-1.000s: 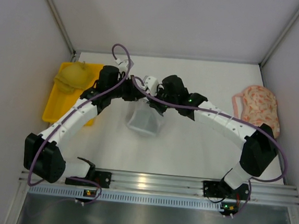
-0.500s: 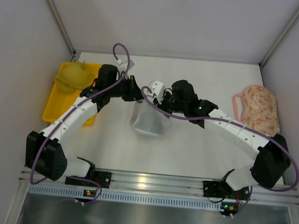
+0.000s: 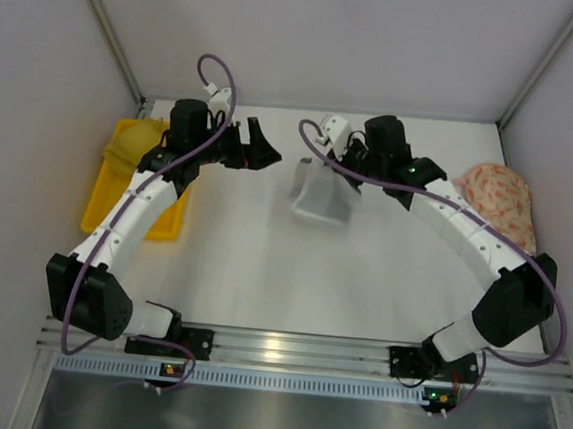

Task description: Place the bra in the laundry bag and zip it closed

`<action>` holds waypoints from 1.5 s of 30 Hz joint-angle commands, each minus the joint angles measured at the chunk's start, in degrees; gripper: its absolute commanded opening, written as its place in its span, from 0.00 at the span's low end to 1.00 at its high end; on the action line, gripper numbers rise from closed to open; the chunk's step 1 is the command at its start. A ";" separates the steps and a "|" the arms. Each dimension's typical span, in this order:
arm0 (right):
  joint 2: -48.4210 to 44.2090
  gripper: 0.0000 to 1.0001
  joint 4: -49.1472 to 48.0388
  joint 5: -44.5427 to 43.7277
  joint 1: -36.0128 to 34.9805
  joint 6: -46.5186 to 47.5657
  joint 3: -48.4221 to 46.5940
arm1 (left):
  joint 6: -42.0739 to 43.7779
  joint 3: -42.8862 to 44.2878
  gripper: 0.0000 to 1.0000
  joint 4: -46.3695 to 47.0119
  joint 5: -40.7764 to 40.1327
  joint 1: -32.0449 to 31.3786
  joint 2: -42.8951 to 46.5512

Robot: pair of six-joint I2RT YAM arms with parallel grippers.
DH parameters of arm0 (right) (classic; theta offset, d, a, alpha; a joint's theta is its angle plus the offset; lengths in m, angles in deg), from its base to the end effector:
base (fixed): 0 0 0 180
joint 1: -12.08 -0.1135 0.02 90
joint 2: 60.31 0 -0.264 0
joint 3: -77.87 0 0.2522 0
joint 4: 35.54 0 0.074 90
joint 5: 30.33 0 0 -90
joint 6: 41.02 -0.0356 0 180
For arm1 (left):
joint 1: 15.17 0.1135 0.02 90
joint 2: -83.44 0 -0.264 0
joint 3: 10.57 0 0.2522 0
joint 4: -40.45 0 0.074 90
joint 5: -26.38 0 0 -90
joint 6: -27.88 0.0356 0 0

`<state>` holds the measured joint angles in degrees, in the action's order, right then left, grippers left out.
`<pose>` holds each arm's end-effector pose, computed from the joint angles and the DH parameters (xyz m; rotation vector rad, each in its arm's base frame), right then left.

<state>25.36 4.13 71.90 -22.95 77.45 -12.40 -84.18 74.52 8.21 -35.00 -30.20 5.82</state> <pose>0.2745 0.2016 0.3345 -1.2498 1.7891 0.2979 0.2940 -0.0966 0.3601 0.2070 2.0540 -0.9074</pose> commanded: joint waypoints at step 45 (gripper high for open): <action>25.62 0.99 -26.10 -29.36 -0.04 27.35 -25.28 | 17.66 8.83 0.98 -27.31 -6.82 10.72 -7.02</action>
<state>61.64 -22.29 43.16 -21.96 110.06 -39.31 -69.80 81.76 -16.47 -41.21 -19.40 -4.08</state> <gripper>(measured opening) 0.993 0.982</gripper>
